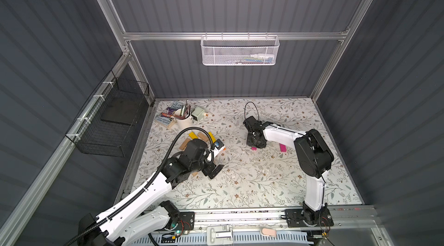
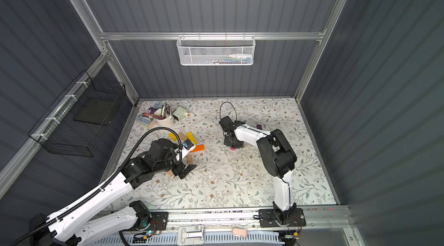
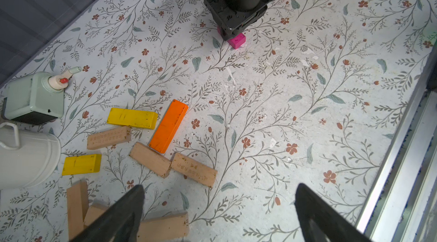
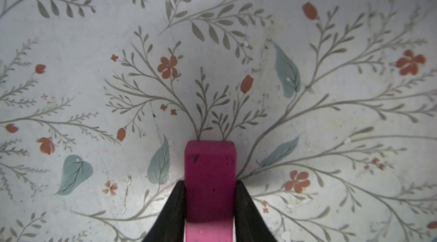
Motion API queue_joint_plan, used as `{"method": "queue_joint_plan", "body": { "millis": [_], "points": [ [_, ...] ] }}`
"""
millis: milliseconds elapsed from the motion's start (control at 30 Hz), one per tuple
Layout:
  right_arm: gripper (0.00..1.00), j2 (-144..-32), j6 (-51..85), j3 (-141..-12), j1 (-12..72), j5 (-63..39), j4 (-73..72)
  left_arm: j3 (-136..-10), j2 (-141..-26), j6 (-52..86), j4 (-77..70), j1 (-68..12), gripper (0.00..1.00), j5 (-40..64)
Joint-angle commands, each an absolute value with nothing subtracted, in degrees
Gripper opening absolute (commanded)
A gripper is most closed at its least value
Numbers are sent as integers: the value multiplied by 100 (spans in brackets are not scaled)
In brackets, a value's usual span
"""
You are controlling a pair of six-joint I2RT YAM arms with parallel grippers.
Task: Assemble the letter k with building blocks
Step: Pick up the building block from the center of the board, then assemble the building block at the center of the board.
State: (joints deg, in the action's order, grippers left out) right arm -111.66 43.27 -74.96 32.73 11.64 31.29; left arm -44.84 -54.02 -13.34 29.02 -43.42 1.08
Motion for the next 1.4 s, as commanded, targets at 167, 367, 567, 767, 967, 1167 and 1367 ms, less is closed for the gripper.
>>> {"method": "queue_joint_plan", "body": {
  "millis": [167, 367, 567, 767, 967, 1167, 1367],
  "points": [
    [27, -9538, 4432, -6791, 2528, 1457, 2833, -4376, -5393, -1554, 1678, -4343, 100, 1249],
    [27, -8883, 4312, -6482, 1607, 1522, 2760, -4840, -6087, -1874, 883, -4405, 99, 2314],
    [28, -8908, 4253, -6448, 632, 1351, 2601, -5662, -7101, -2311, 645, -4649, 100, 2152],
    [29, -9592, 4272, -6774, 15, 919, 2565, -5451, -7362, -2133, -116, -4685, 100, 2272],
    [29, -10174, 4448, -7100, -139, 834, 2624, -5034, -7087, -2135, -255, -4684, 100, 2115],
    [29, -10671, 4608, -7392, -198, 600, 2602, -4932, -6830, -2871, 385, -4832, 100, 1582],
    [30, -11042, 4693, -7645, -195, 383, 2636, -4754, -6488, -3337, 509, -4851, 100, 1421]
  ]
}}
